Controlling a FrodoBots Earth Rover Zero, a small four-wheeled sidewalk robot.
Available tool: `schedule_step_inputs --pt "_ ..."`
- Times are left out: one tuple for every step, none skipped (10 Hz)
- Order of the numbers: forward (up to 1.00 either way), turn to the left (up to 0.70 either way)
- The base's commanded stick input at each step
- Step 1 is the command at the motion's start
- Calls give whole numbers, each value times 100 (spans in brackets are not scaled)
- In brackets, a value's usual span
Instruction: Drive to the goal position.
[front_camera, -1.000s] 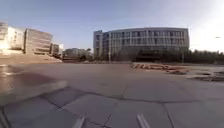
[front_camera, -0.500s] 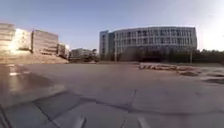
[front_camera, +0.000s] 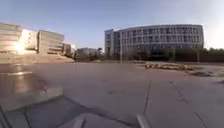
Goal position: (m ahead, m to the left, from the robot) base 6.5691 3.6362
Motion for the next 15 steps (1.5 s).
schedule_step_inputs --pt "70 14" --pt "70 14" --pt "70 14" --pt "70 14" --pt "70 14" --pt "70 14" --pt "70 14" --pt "70 14" --pt "70 14" --pt "70 14" --pt "70 14" --pt "70 14" --pt "70 14" --pt "70 14" --pt "70 14"
